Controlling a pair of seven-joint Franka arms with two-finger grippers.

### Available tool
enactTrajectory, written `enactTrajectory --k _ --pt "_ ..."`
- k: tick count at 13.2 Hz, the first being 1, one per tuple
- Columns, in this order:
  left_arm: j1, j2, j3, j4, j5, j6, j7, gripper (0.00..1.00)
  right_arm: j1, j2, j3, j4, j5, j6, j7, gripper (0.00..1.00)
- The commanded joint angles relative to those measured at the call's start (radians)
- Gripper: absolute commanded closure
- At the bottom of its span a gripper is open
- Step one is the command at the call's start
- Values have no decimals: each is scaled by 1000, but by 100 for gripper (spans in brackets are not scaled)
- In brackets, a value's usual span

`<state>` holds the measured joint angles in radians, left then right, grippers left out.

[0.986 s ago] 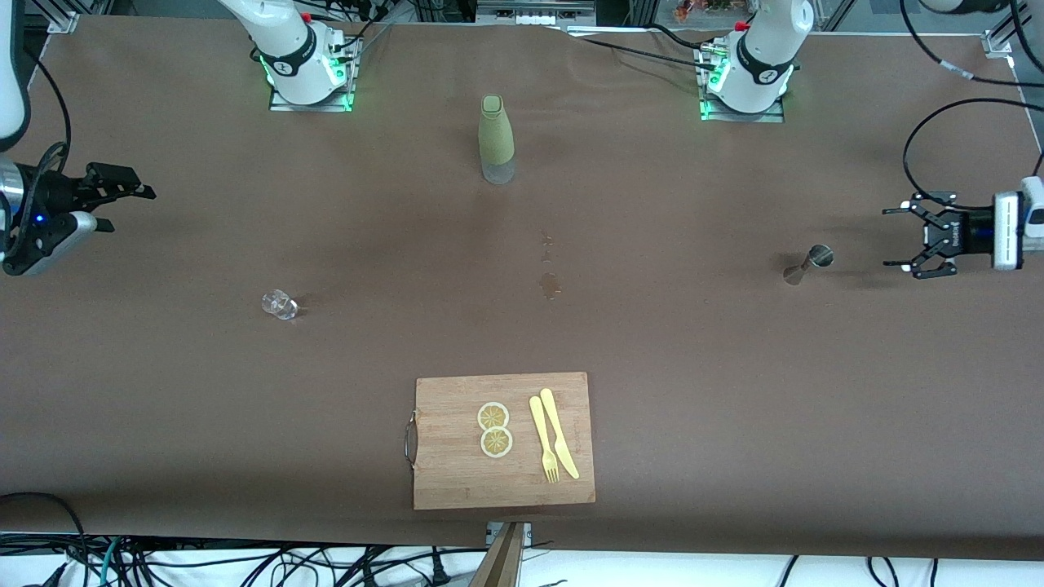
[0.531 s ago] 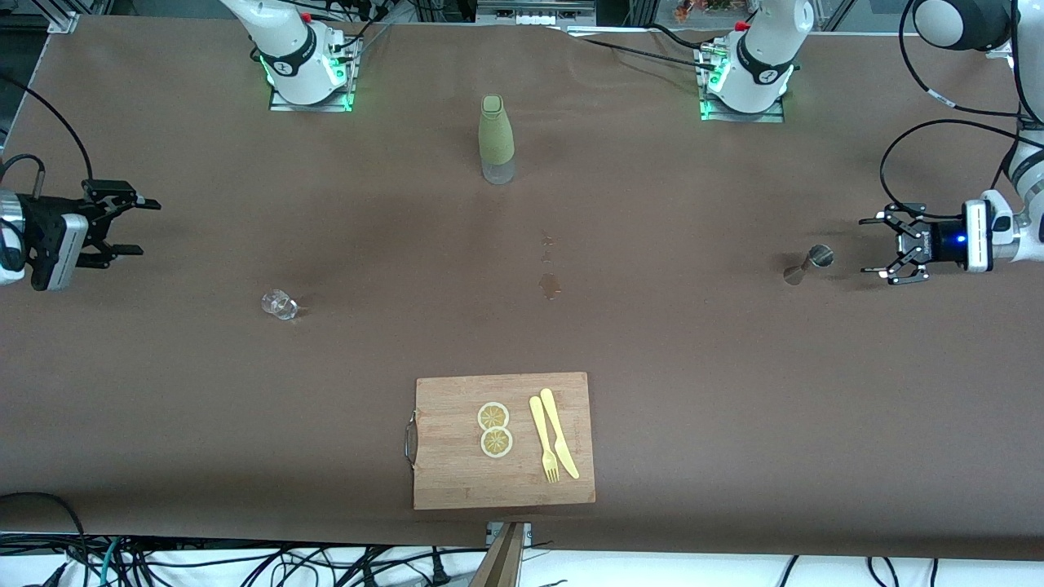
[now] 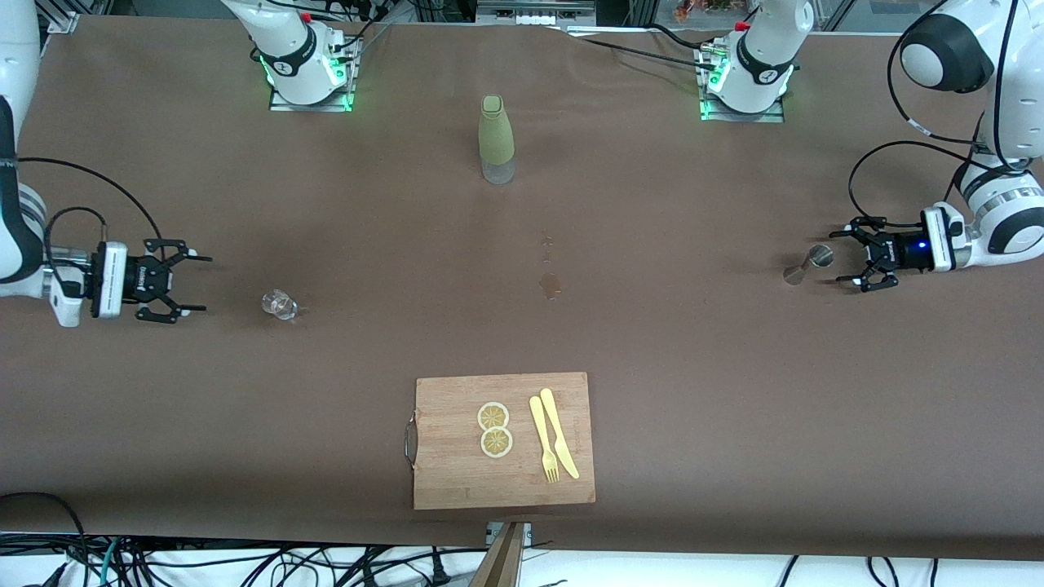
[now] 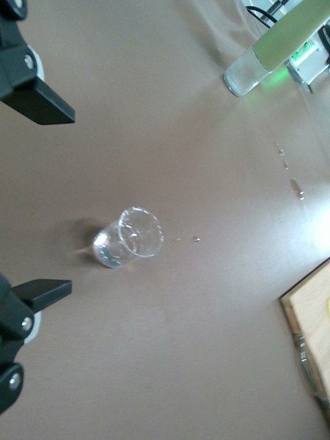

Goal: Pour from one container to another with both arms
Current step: 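Lower the left gripper to the steel jigger while the right gripper reaches the beaker, then close the left gripper on the jigger while the right gripper grasps the beaker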

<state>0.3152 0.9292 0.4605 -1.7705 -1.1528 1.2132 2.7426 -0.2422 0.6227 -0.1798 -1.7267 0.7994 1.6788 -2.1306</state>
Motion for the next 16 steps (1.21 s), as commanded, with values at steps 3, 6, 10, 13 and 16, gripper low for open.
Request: enactTrajectory --k 3,6,10,13,16 --pt "5 63 -49 22 -27 -12 198 0 -2 139 9 35 170 15 -264 0" --pt "4 65 -56 22 -27 -12 200 0 -2 202 25 36 253 13 -345 0" --pt "4 71 -89 22 -27 -11 198 0 -2 264 60 38 333 12 -422 0" --pt "2 71 -99 22 -27 -12 198 1 0 281 91 48 334 4 -430 0" --pt "2 68 -99 25 -27 -15 193 2 0 288 91 49 333 1 -445 1"
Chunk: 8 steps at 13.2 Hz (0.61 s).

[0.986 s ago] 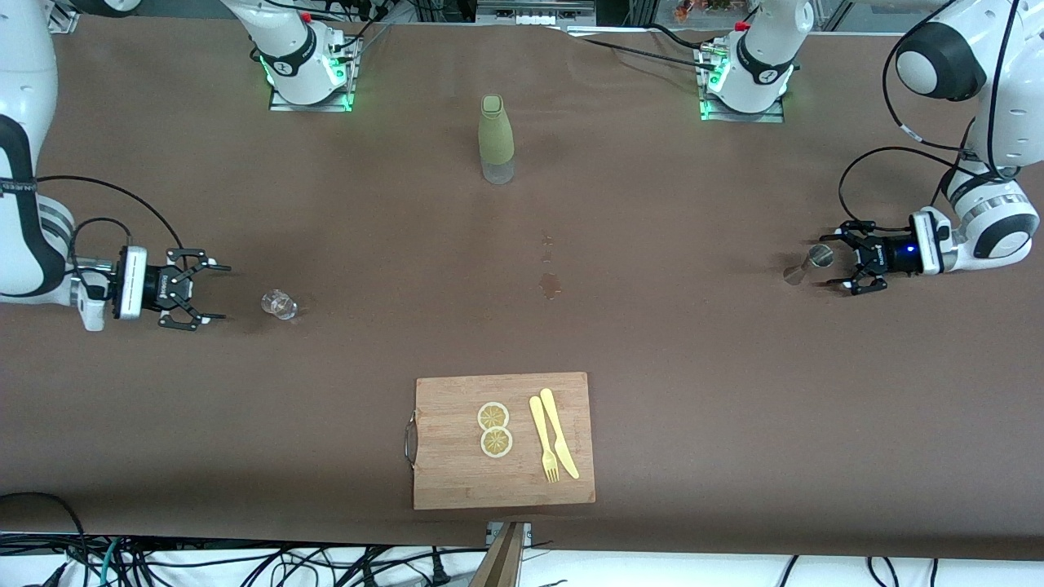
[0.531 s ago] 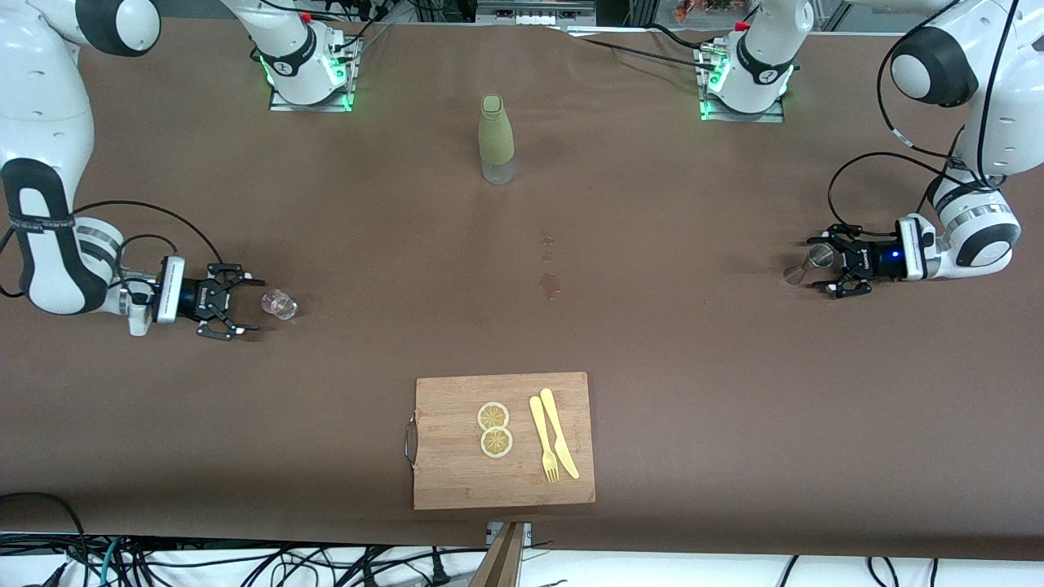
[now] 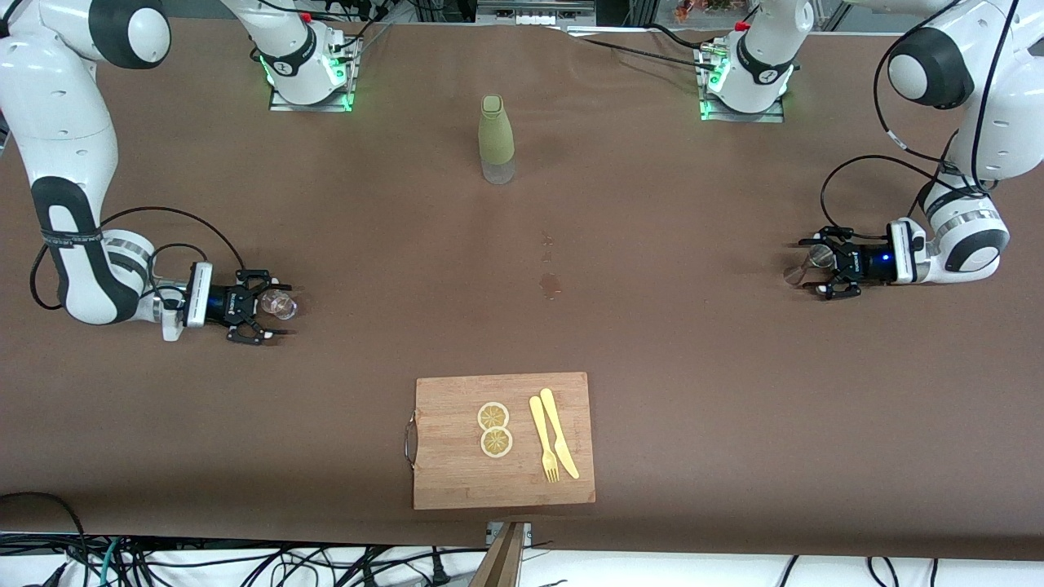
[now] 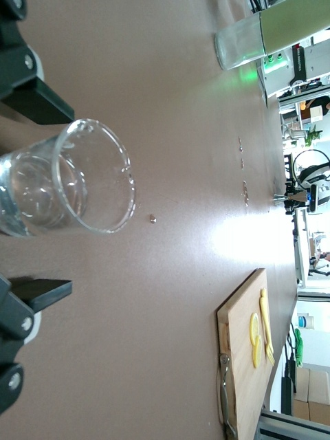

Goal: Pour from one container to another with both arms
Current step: 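Close the left gripper on the jigger while the right gripper grasps the beaker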

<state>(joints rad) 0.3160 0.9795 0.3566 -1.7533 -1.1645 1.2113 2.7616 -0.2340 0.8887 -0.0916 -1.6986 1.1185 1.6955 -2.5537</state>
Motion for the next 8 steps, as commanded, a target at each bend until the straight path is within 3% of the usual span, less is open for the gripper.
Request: enactTrajectory --k 1,2,4,7,8 --pt "1 18 5 9 -15 -16 174 9 -8 24 3 20 15 -17 -22 1" --pt "1 16 5 11 -15 -18 174 20 -8 24 3 20 15 -22 -23 2" --pt "1 16 5 26 -15 -21 174 32 -8 29 3 20 14 -28 -22 13" --pt "1 16 5 29 -14 -29 173 33 -8 30 13 20 15 -34 -23 38" --pt "1 18 5 34 -14 -30 174 40 -8 32 13 20 15 -34 -23 43"
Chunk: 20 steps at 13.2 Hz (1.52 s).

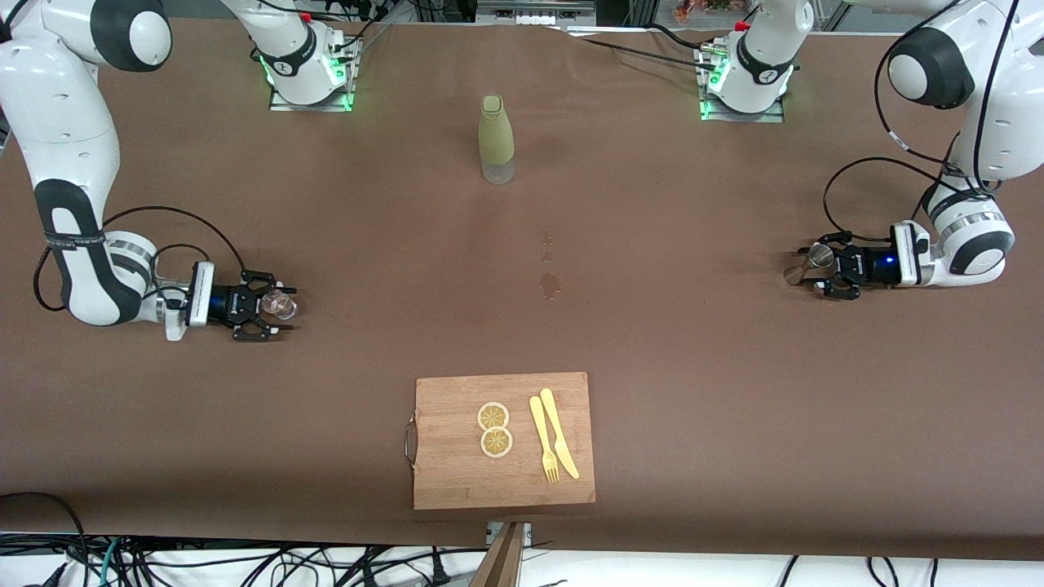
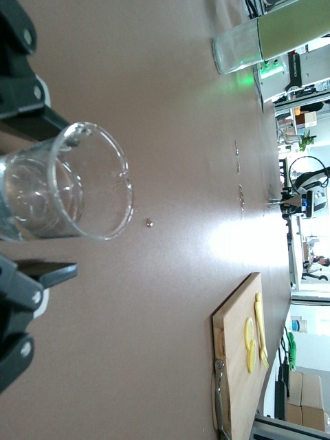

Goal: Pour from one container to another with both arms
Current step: 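Close the left gripper on the jigger while the right gripper grasps the beaker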

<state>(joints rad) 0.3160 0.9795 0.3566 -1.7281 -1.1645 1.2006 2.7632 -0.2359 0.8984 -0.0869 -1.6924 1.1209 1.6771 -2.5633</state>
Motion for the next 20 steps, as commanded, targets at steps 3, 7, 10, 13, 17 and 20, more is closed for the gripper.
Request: enactTrajectory --k 3,7,10,13,17,20 --pt "1 21 5 8 -15 -16 174 88 -6 28 9 14 13 -17 -12 69" --pt "-8 21 1 12 -12 -4 173 100 -6 30 12 14 13 -19 -5 85" --pt "-23 15 -17 24 -18 11 154 100 -6 30 24 14 14 -50 8 88" --pt "-57 -4 -96 24 -62 16 93 100 -6 28 44 14 14 -60 43 89" --pt "-184 -39 -194 10 -161 141 62 100 -6 25 104 16 20 -62 113 89" --pt "-244 -41 -292 7 -236 267 9 100 -5 24 182 39 20 -59 195 90"
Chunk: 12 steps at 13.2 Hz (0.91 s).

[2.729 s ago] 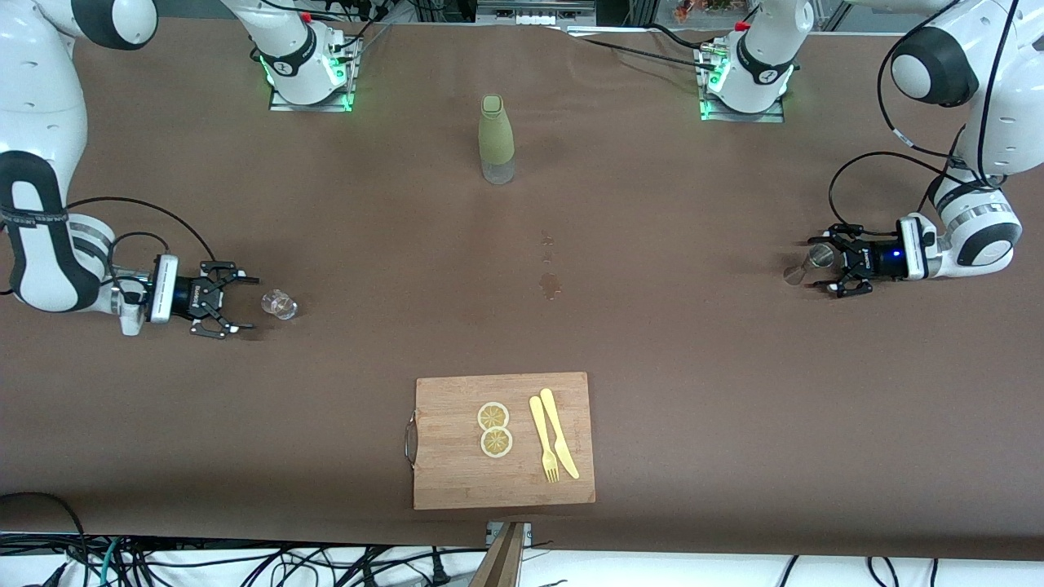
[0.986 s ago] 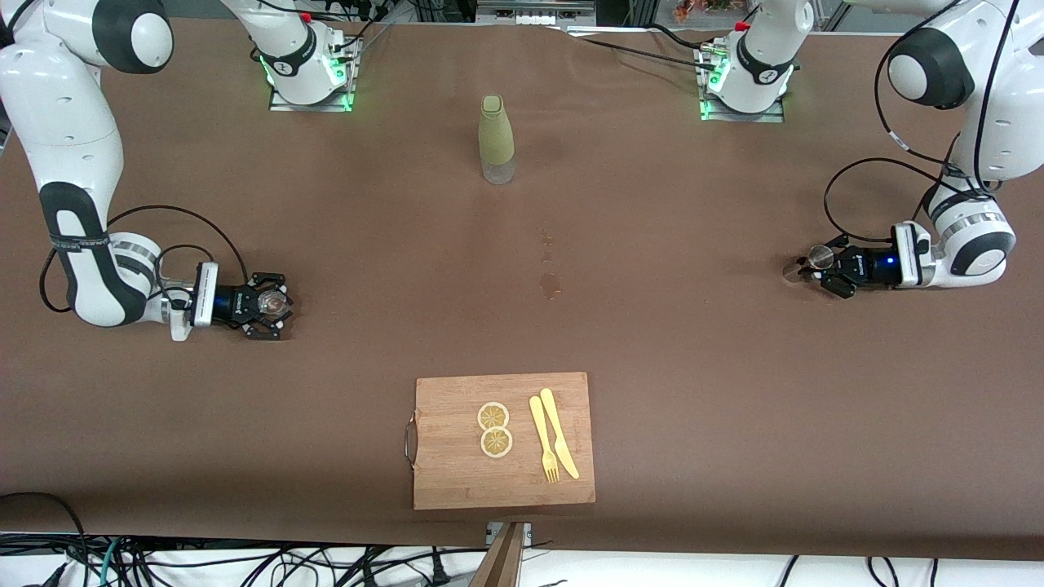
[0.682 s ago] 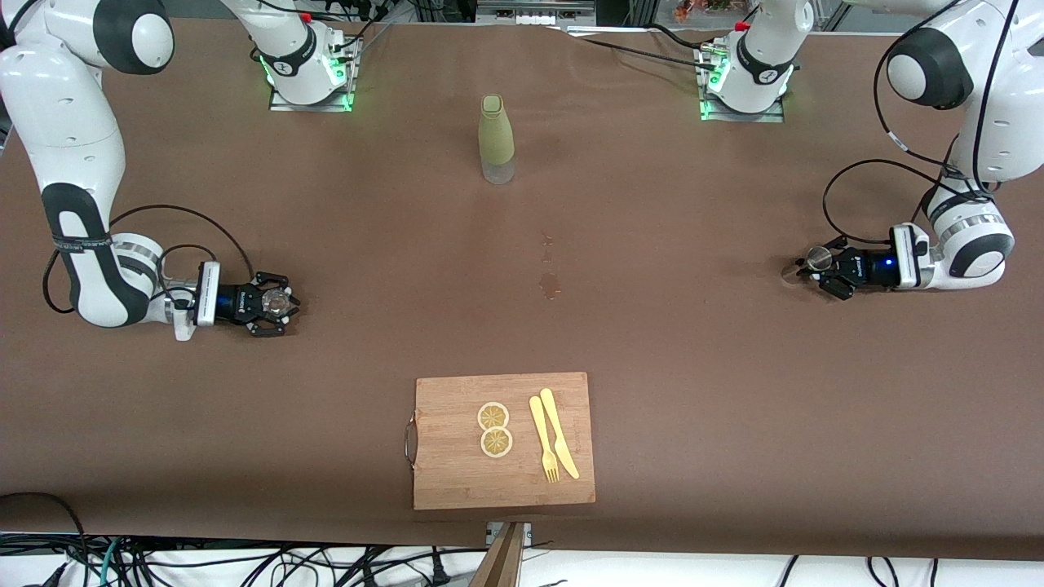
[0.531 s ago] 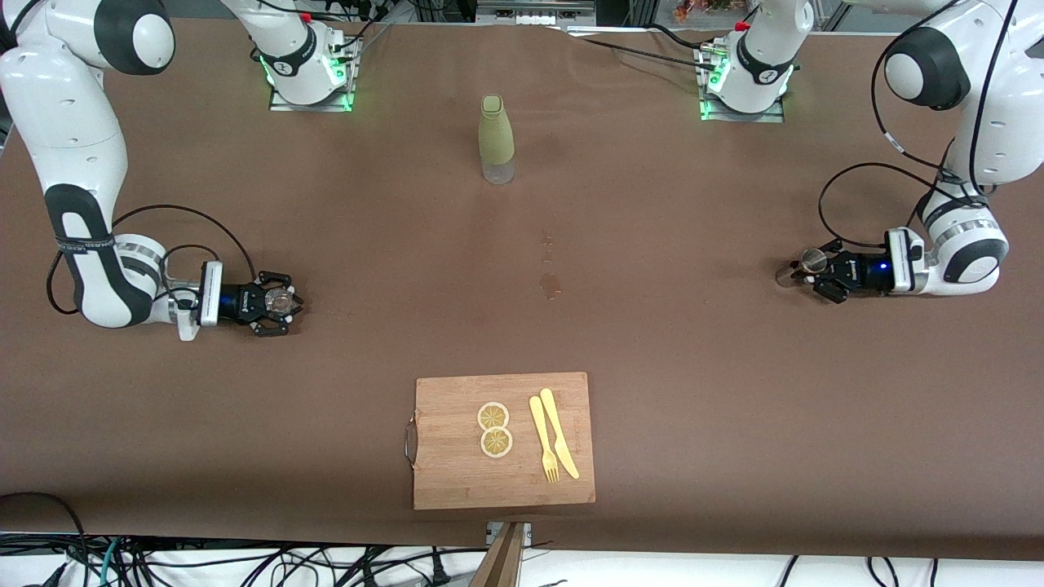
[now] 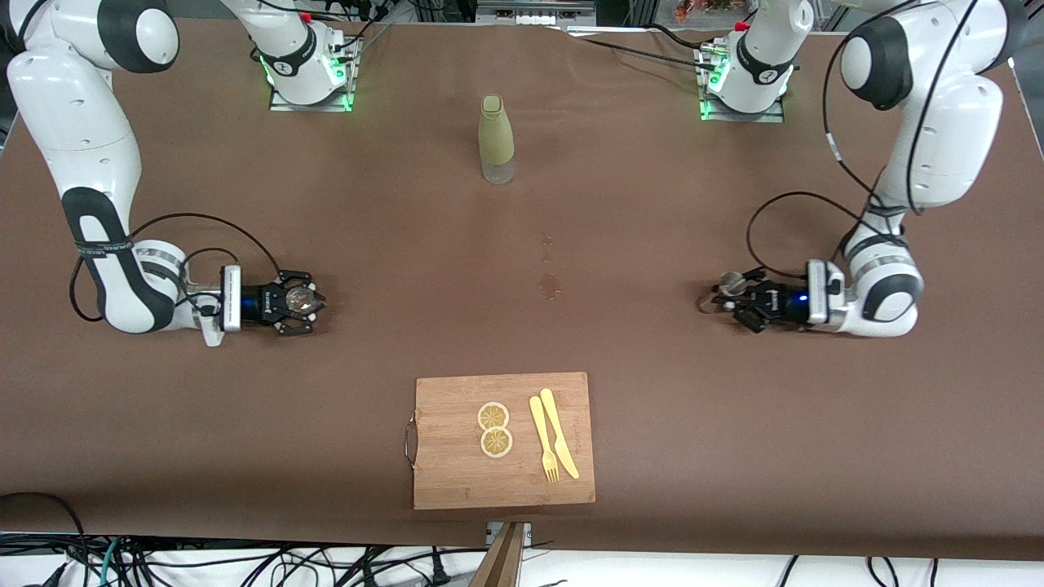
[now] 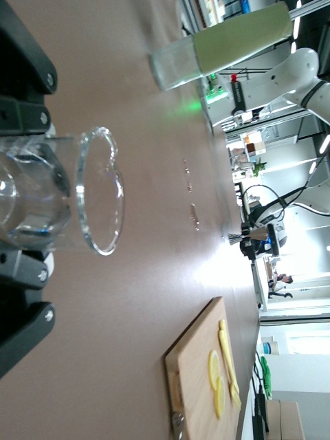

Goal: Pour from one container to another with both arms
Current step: 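Lift the jigger and beaker, bringing both grippers together mid-table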

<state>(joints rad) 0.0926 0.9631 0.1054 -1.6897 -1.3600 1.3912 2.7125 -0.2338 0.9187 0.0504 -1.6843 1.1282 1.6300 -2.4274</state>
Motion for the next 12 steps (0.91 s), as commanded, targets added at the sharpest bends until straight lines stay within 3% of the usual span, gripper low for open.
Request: enactTrajectory --k 1,8,12 --pt "-36 -29 -71 -33 -72 113 43 100 7 3 68 47 13 -4 76 91" --pt "-119 -96 -321 -128 -321 472 29 100 157 -17 75 61 214 115 93 100" --pt "-209 -115 -407 -123 -485 650 33 100 221 -47 75 61 281 227 145 100"
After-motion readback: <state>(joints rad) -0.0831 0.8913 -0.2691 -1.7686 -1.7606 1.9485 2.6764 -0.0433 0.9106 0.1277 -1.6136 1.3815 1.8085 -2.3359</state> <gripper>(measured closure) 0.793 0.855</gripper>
